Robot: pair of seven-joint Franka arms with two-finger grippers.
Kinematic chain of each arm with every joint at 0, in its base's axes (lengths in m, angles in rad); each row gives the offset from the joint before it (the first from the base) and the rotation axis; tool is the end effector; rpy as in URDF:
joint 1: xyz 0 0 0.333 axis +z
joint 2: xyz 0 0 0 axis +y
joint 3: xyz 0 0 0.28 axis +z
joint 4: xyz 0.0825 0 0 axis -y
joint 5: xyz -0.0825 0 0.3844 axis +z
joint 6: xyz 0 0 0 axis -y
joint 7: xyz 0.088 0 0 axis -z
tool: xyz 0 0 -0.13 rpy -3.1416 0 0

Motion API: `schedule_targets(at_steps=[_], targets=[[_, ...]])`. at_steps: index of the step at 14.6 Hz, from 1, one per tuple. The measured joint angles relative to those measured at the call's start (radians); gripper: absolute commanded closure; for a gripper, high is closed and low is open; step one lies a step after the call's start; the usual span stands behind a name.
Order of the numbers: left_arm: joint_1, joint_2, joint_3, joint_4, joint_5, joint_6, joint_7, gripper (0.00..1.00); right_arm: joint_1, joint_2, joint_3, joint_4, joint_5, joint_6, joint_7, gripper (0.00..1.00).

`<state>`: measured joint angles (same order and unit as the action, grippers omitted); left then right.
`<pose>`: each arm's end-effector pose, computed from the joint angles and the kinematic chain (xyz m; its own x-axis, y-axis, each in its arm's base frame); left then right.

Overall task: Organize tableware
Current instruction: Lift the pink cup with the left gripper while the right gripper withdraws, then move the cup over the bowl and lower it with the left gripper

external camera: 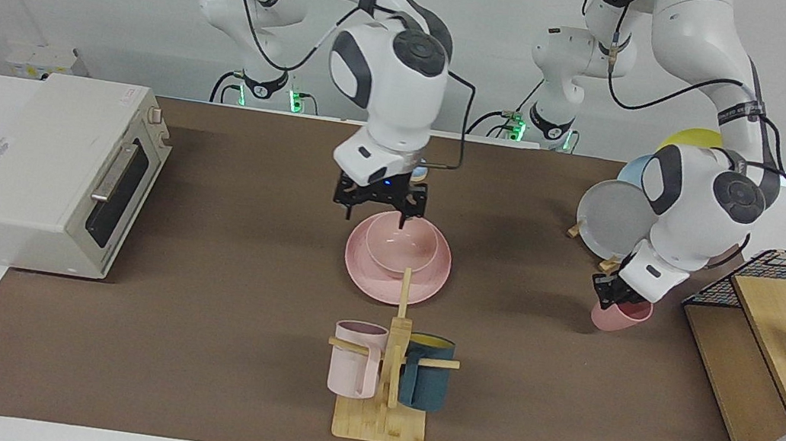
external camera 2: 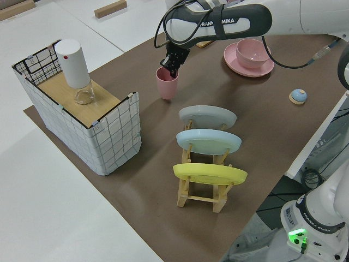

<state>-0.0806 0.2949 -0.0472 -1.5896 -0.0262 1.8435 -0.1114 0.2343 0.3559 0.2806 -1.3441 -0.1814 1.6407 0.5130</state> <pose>0.6288 -0.0812 0.4036 0.9990 -0.0078 -0.0449 -0.0063 -0.9994 0.0339 0.5840 0.2769 0.4715 1.0000 0.0043 0.0007 0.0042 -0.9954 0.0954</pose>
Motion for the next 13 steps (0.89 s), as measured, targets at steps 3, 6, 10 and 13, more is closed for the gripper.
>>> schedule_targets(at_steps=[3, 6, 10, 13], targets=[[-0.12, -0.001, -0.009, 0.233, -0.026, -0.238, -0.281, 1.0, -0.041, -0.107, -0.194, -0.03, 0.113, -0.085, -0.236, 0.0], [-0.325, 0.039, -0.017, 0.367, -0.029, -0.275, -0.627, 1.0, -0.047, -0.19, -0.34, -0.094, 0.16, -0.13, -0.405, 0.0], [-0.552, 0.108, -0.019, 0.371, -0.024, -0.14, -0.865, 1.0, -0.052, -0.307, -0.402, -0.265, 0.16, -0.128, -0.506, 0.0], [-0.599, 0.153, -0.017, 0.287, -0.023, -0.022, -0.89, 1.0, -0.059, -0.341, -0.409, -0.341, 0.16, -0.047, -0.521, 0.0]])
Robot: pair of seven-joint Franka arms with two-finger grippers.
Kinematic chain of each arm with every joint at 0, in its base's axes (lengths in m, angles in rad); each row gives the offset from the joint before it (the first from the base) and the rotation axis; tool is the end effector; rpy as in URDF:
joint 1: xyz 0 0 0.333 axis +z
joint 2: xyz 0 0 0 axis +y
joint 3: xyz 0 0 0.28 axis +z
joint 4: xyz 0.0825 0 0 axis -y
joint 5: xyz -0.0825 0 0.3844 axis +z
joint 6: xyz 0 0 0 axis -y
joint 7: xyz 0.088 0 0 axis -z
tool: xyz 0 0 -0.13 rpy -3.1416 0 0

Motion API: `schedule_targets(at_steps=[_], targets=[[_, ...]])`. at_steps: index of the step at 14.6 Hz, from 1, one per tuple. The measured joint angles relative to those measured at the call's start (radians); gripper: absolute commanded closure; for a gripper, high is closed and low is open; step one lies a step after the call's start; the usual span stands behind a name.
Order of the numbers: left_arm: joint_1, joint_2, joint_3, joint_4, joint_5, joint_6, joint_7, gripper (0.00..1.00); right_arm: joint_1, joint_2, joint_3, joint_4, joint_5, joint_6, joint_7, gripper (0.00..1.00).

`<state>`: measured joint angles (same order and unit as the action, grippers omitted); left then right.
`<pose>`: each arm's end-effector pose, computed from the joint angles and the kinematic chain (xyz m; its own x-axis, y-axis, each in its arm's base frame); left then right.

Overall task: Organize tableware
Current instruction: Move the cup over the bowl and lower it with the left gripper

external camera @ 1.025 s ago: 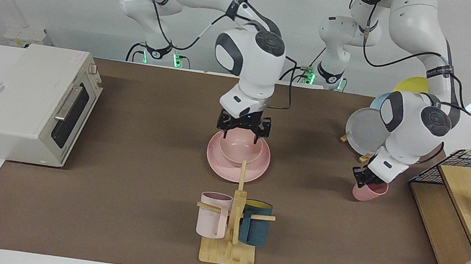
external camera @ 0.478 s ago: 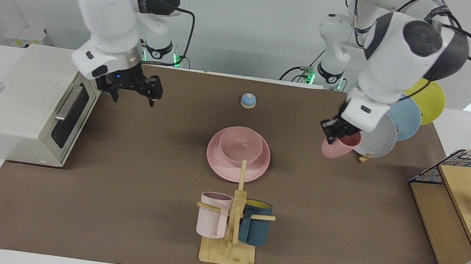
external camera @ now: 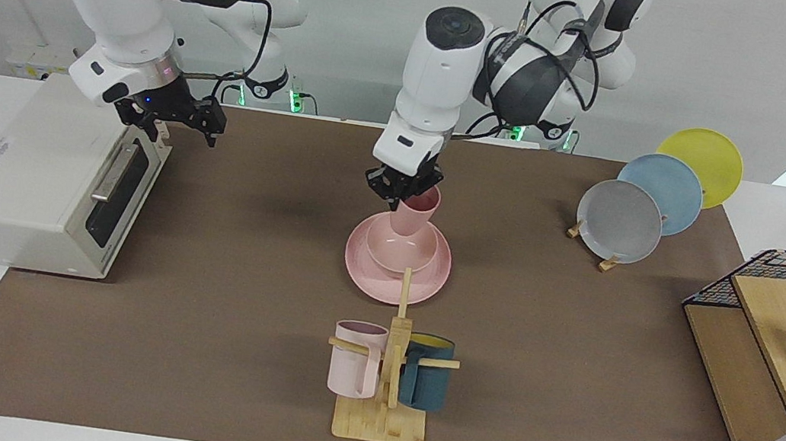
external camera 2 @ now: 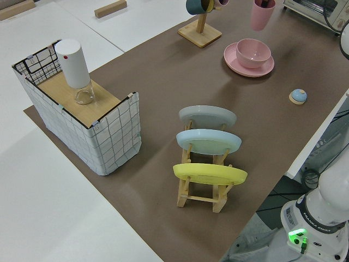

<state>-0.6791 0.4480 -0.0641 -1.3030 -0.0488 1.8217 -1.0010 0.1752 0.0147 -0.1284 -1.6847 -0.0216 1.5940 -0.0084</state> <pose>0.5062 -0.4622 0.4392 0.9623 0.2707 -0.0255 0.2719 -0.9571 0.1004 0.5517 0.0234 0.5058 0.9929 0.0552 -0.1053 0.0579 -0.9981 0.0224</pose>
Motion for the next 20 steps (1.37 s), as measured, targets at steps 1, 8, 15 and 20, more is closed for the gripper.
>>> schedule_targets(at_steps=[1, 8, 15, 20], targets=[[0.0, 0.007, 0.0, -0.027, 0.001, 0.022, 0.0, 1.0, -0.004, -0.001, 0.0, -0.01, 0.0, 0.015, 0.0, 0.0], [0.0, 0.009, 0.007, -0.086, 0.02, 0.05, -0.001, 1.0, -0.075, -0.01, -0.004, -0.016, 0.001, 0.016, -0.017, 0.0], [-0.021, 0.022, 0.005, -0.162, 0.02, 0.114, -0.011, 1.0, -0.12, -0.05, -0.03, -0.015, 0.001, 0.013, -0.06, 0.0], [-0.025, 0.024, 0.003, -0.195, 0.021, 0.156, -0.012, 1.0, -0.116, -0.056, -0.025, -0.014, 0.001, 0.013, -0.06, 0.0]])
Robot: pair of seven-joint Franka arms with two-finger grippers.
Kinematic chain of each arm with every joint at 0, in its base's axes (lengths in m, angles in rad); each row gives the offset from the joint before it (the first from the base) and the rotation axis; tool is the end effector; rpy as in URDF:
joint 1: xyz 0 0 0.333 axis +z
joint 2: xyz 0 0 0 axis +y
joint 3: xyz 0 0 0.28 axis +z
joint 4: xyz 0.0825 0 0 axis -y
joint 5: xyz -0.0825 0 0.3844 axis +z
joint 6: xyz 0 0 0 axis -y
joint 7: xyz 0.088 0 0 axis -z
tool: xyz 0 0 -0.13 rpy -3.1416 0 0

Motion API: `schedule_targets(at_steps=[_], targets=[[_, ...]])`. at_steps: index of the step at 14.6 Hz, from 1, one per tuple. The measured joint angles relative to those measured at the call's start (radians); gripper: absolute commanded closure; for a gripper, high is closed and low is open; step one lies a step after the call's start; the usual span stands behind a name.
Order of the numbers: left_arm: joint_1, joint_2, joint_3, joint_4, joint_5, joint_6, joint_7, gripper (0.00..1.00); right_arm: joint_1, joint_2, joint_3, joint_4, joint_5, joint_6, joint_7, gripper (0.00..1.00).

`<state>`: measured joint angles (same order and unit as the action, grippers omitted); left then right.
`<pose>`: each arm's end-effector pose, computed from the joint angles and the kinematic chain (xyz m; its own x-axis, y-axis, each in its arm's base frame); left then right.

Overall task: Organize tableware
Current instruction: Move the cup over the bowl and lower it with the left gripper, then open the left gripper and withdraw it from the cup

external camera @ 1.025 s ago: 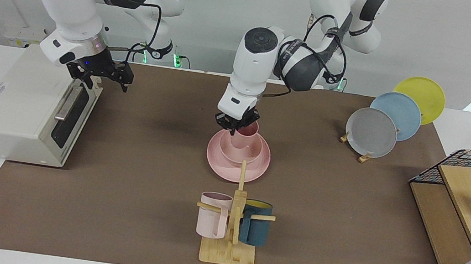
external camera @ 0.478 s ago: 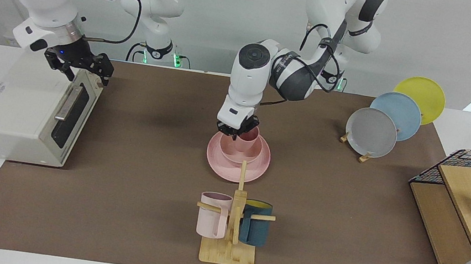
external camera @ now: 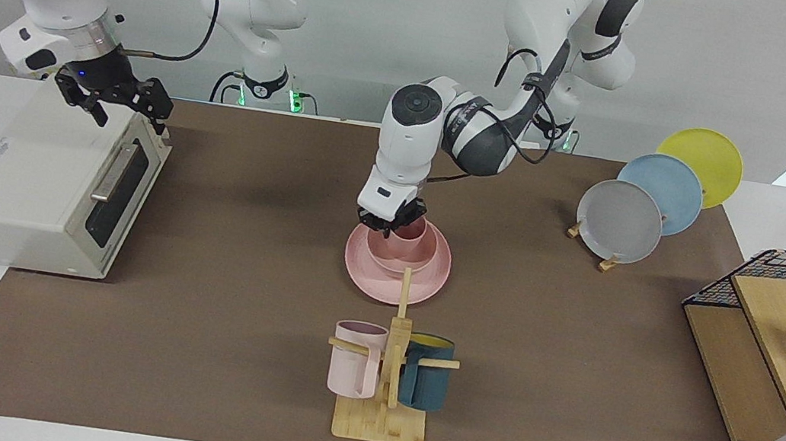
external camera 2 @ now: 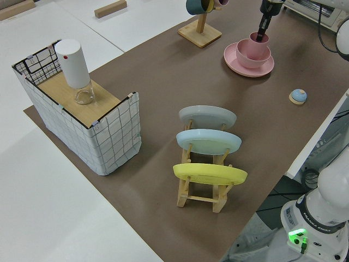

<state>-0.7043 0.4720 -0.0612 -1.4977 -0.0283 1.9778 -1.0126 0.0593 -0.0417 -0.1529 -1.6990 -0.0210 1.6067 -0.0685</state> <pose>0.4892 -0.4667 0.3429 0.9645 0.2610 -0.0412 0.2624 -0.9643 0.0357 0.5395 -0.0545 0.5306 0.9984 -0.0238 -0.0519 -0.0232 -0.9997 0.0110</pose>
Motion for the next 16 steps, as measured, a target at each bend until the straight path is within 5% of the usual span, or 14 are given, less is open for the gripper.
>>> schedule_targets(at_steps=[6, 8, 16], targets=[[-0.003, 0.0, -0.001, -0.021, 0.0, 0.033, -0.006, 0.98, -0.002, -0.001, 0.002, 0.0, 0.0, 0.0, 0.0, 0.0], [-0.004, 0.0, -0.001, -0.023, 0.002, 0.034, -0.006, 0.01, -0.002, -0.001, 0.001, 0.0, 0.0, 0.0, 0.0, 0.0], [-0.004, -0.048, 0.012, -0.005, 0.017, -0.027, -0.004, 0.0, -0.015, -0.001, -0.019, 0.0, 0.0, 0.0, 0.0, 0.0]])
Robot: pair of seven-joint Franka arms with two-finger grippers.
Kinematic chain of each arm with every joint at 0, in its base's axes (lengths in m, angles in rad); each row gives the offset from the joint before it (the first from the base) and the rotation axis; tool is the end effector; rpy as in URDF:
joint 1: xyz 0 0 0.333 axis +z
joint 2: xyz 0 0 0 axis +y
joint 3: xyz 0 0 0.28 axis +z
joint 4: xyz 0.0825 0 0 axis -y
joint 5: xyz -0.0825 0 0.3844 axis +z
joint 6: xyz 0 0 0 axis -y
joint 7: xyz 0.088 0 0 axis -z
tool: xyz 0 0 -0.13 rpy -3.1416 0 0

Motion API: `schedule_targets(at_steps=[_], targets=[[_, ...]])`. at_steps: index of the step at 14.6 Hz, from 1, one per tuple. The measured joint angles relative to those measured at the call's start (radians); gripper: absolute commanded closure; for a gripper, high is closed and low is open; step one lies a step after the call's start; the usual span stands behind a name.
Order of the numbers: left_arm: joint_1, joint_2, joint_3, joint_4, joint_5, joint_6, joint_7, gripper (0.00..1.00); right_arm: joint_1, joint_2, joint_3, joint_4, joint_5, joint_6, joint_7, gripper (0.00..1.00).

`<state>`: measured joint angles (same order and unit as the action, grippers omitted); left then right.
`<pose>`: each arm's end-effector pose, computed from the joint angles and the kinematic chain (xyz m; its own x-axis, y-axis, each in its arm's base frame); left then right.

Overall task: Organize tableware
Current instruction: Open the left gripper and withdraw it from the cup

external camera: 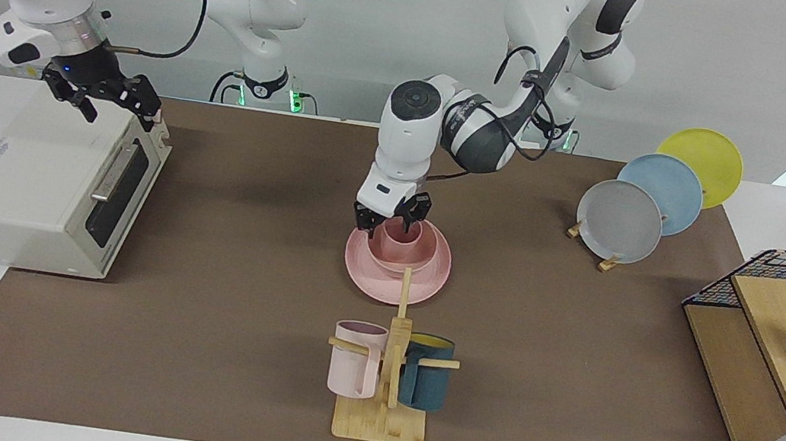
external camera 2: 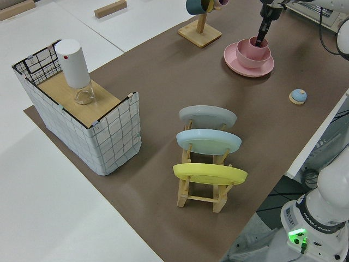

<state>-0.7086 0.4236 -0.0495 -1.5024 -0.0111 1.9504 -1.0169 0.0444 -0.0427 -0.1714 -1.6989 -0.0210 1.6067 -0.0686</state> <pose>0.4888 -0.4590 0.3705 0.9644 0.2640 -0.0131 0.2643 -0.9637 0.0372 0.5372 -0.0727 0.5311 0.9971 -0.0569 -0.0509 -0.0565 -0.9984 0.0102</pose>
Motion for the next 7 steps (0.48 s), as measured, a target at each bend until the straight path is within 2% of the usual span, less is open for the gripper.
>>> schedule_targets(at_steps=[4, 7], targets=[[0.088, -0.16, 0.014, 0.013, 0.006, -0.143, 0.043, 0.0, 0.0, 0.0, 0.001, 0.0, 0.0, 0.0, 0.0, 0.0], [0.228, -0.295, 0.02, 0.014, 0.007, -0.277, 0.204, 0.0, 0.0, 0.001, 0.001, 0.0, 0.005, -0.002, 0.0, 0.0]])
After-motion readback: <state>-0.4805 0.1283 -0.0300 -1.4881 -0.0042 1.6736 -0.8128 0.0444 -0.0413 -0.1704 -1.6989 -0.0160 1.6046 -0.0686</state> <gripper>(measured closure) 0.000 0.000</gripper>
